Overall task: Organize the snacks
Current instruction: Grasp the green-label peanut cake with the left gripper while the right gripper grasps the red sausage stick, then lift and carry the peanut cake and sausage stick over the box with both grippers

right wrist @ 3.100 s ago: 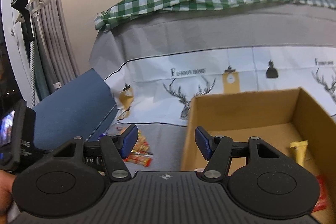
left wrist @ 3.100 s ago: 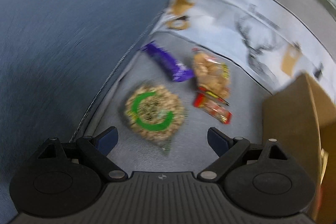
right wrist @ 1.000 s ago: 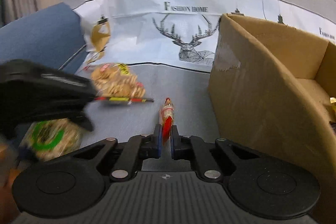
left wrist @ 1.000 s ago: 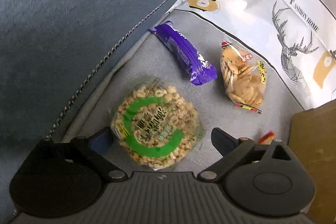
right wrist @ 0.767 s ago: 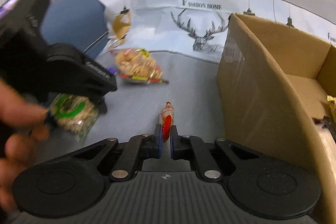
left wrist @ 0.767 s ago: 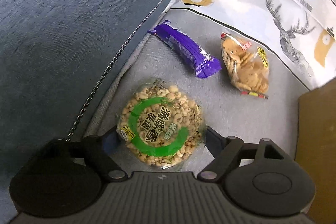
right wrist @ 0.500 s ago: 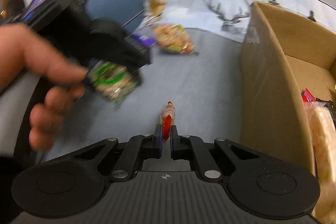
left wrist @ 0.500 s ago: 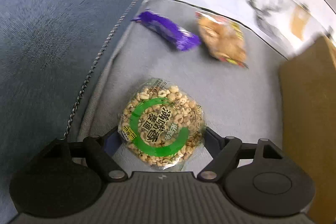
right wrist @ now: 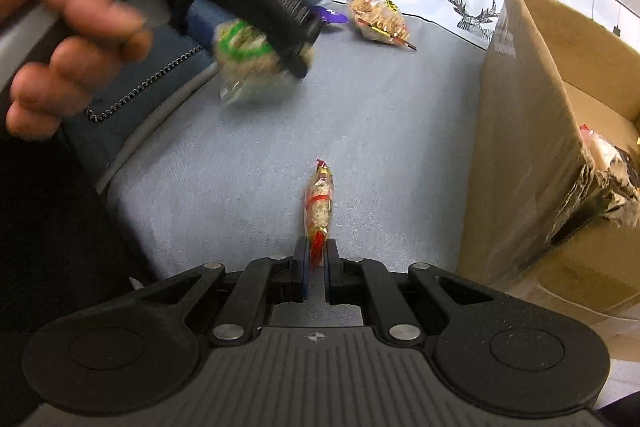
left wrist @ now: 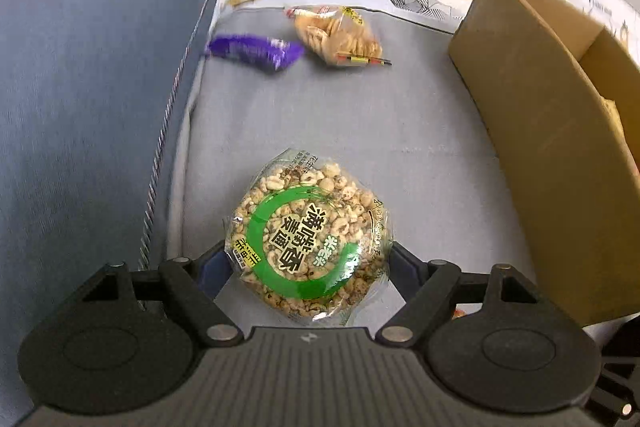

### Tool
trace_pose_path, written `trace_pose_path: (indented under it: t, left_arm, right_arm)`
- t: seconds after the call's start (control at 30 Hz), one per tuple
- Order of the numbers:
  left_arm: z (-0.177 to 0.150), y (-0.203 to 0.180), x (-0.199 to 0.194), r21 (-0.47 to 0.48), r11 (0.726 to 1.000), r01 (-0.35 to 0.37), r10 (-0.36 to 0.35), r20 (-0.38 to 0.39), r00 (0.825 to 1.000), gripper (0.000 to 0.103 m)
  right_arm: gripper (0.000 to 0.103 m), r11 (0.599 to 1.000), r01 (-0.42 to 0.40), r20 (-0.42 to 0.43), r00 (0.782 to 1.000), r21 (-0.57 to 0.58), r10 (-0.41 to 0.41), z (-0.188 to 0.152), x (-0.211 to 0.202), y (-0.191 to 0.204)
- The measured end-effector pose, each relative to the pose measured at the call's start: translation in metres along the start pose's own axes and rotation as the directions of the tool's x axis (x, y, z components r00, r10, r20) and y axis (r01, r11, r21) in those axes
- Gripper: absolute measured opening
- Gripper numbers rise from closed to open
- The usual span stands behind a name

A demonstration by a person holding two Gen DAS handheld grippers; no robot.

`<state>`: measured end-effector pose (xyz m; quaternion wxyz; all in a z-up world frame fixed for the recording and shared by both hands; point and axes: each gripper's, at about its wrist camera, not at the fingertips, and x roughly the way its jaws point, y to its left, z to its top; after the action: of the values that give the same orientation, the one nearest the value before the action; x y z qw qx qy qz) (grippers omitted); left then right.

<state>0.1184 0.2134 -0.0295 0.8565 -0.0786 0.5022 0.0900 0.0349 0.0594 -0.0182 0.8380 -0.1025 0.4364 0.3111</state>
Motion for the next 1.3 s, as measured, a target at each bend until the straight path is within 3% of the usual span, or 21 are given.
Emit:
trace_pose_path:
  t: [0.1, 0.2, 0.27, 0.37, 0.77, 0.83, 0.87, 1.07, 1.3]
  left_arm:
    - [-0.008, 0.006, -0.001, -0.025, 0.998, 0.052, -0.050, 0.060, 0.997, 0.085]
    - [-0.010, -0.002, 0.005, -0.011, 1.000, 0.021, -0.020, 0.048, 0.999, 0.085]
    - [-0.007, -0.002, 0.013, -0.011, 1.000, 0.030, -0.029, 0.019, 0.999, 0.086]
    - [-0.002, -0.004, 0.022, -0.004, 1.000, 0.019, -0.019, -0.018, 1.000, 0.087]
    - [-0.003, -0.023, 0.039, 0.091, 0.994, -0.058, 0.064, -0.067, 0.996, 0.094]
    - [-0.003, -0.025, 0.041, 0.101, 0.993, -0.059, 0.066, -0.069, 0.995, 0.094]
    - [-0.003, -0.025, 0.041, 0.103, 0.993, -0.058, 0.065, -0.068, 0.996, 0.094]
    - [-0.005, -0.022, 0.036, 0.090, 0.995, -0.052, 0.057, -0.048, 0.997, 0.086]
    - [-0.011, -0.022, 0.024, 0.117, 0.993, -0.032, 0.033, -0.011, 0.999, 0.085]
  right_arm:
    - [0.007, 1.000, -0.016, 0.045, 0.999, -0.003, 0.016, 0.003, -0.005, -0.001]
    - [0.011, 1.000, -0.013, 0.031, 0.999, -0.005, 0.013, 0.000, -0.001, -0.001]
    - [0.029, 1.000, -0.005, 0.023, 1.000, -0.013, 0.005, 0.000, 0.003, -0.001]
    - [0.042, 1.000, -0.002, 0.050, 0.999, 0.002, 0.002, 0.005, 0.004, -0.004]
    - [0.042, 0.999, -0.041, 0.028, 0.999, 0.018, 0.041, 0.011, 0.025, -0.003]
    - [0.035, 0.999, -0.037, 0.027, 0.999, -0.003, 0.037, 0.011, 0.025, -0.001]
    - [0.020, 0.999, -0.036, 0.028, 0.999, -0.009, 0.036, 0.011, 0.025, -0.001]
    - [0.018, 0.999, -0.012, 0.061, 0.998, 0.030, 0.011, 0.014, 0.017, -0.009]
    - [0.018, 1.000, 0.004, 0.031, 1.000, 0.019, -0.004, 0.009, 0.016, -0.008]
